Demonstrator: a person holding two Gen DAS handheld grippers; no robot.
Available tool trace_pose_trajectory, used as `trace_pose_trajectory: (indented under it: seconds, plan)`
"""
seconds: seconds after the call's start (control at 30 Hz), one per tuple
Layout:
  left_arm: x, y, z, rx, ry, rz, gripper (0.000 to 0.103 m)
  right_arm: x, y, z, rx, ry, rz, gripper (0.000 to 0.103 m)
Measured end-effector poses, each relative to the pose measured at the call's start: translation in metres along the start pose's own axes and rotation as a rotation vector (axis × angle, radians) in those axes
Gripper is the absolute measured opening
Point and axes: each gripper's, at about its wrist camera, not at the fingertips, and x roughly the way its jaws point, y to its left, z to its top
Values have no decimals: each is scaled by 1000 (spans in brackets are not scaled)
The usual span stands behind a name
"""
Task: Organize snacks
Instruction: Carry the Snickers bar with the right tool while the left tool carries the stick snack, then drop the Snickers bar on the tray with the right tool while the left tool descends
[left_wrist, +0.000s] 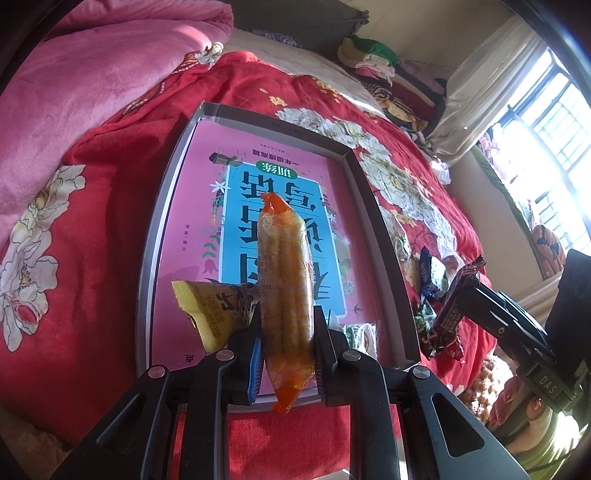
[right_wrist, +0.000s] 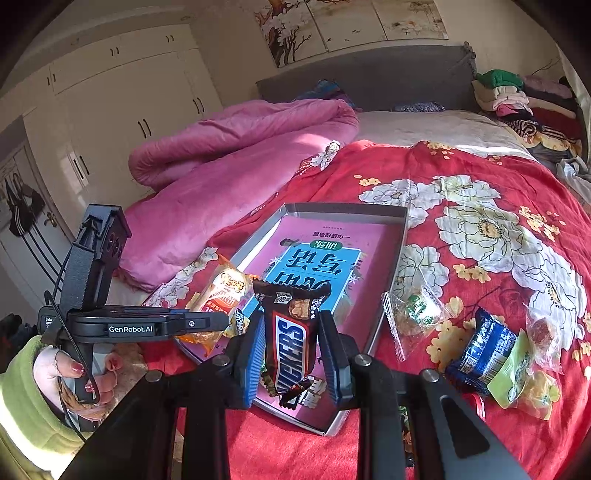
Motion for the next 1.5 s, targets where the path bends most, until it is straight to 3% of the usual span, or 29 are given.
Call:
trace_pose_trajectory:
  seconds: [0.2,0.87,1.5]
  plan:
    - [3,3,-2,-15,6,-16,23,5,-3,-3,13,14,-1,29]
    - [18,20,-3,-59,27,53,23,19,-12,-15,52,59,-3,29]
    - [21,26,-2,-78,12,42,23,32,-8,-21,52,109,11,29]
